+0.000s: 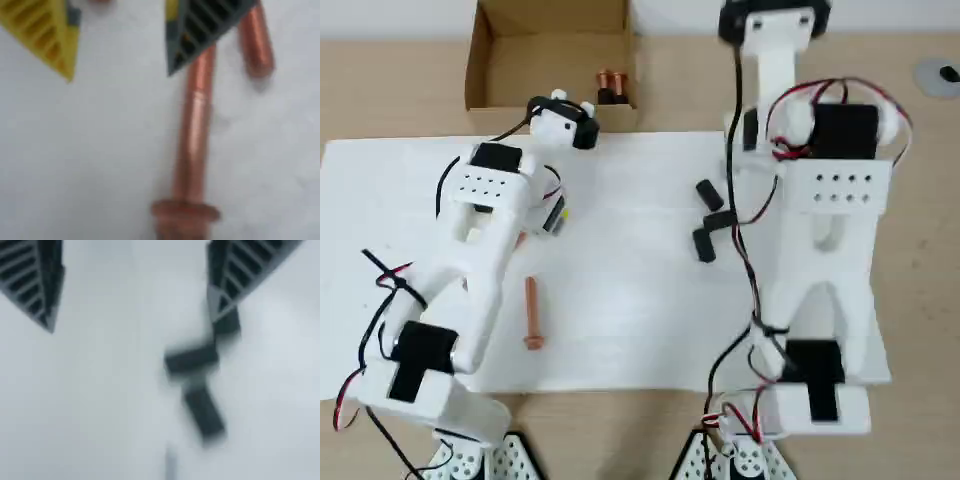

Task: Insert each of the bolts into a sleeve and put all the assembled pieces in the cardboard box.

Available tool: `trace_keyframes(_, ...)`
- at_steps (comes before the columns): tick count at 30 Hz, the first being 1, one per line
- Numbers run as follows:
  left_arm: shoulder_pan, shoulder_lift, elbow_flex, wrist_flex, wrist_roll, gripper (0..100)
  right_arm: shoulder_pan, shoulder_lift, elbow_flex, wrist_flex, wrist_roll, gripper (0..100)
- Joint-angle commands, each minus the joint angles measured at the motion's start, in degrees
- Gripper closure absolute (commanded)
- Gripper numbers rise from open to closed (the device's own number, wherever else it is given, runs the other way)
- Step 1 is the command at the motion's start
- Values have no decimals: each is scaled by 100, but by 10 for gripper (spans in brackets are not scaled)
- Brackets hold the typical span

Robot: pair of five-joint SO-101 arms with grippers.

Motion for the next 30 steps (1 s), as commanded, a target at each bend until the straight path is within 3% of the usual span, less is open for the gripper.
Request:
trace_keyframes(1,-211,92,-264,-290,-141,864,110,-769,1042,-44,70,757)
trace_keyframes(11,-202,725,-273,-835,-510,865,119,-1622,2466,-563,79,758)
trace_keyframes(22,-396,1323,-308,-1767,-949,865,110,-2079,3064,-580,79,759)
trace_keyframes(30,-396,1991,-800,-1697,-1081,867,110,-2185,3143,-703,35,759)
